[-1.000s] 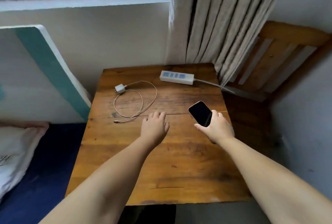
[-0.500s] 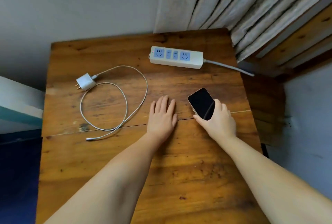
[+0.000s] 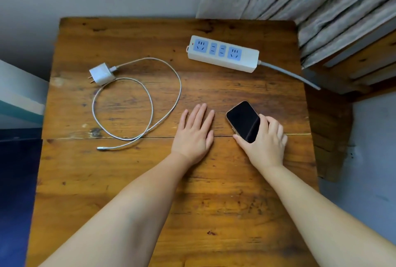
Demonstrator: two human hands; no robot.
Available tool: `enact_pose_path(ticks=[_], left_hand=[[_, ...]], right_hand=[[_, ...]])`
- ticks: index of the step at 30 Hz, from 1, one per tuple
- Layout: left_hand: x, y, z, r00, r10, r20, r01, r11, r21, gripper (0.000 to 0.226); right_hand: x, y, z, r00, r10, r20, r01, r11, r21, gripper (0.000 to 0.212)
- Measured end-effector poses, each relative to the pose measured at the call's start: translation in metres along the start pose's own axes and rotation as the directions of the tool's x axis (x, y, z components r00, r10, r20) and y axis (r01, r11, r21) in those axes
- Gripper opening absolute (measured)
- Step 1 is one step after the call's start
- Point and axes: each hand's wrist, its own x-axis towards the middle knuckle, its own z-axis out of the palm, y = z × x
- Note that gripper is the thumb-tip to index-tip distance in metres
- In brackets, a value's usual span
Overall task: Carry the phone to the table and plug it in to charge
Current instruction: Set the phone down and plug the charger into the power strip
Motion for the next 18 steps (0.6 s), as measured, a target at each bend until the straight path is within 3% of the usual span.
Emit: enact_pose_path(ticks=[6,9,11,13,15,18], left_hand=[[0.001,0.008,-0.015,0.996,0.024,0.091,-0.02,0.999,-0.048,0.058],[-0.017,-0.001,-0.039,0.998,-0.06,-0.035,0.054,0.986,-0.155,0.05],[-0.034,-0.019,-0.052,0.958,-0.245,-0.151,0.204,0.947,-0.246,0.039],[-0.057,-0.048,-0.062,0.862,-0.476,-0.175,0.39,0.843,-0.372,0.025],[-0.079,-0.078,-0.065,0.704,-0.704,-0.095,0.575,0.643,-0.506,0.017],[-0.107,-0.111,-0.062,0.474,-0.866,0.157,0.791,0.341,-0.508,0.047]], right_hand=[[0.004,-0.001,-0.01,0.998,0.016,0.059,-0.013,0.999,-0.036,0.095],[0.016,-0.041,-0.019,0.995,-0.096,0.028,0.097,0.995,0.0,0.083],[0.03,-0.082,-0.022,0.974,-0.227,0.02,0.226,0.974,0.027,0.071],[0.042,-0.135,-0.02,0.924,-0.382,0.031,0.379,0.922,0.078,0.06],[0.051,-0.188,-0.011,0.851,-0.524,0.048,0.515,0.848,0.125,0.051],[0.058,-0.259,0.007,0.741,-0.669,0.066,0.657,0.741,0.137,0.047]])
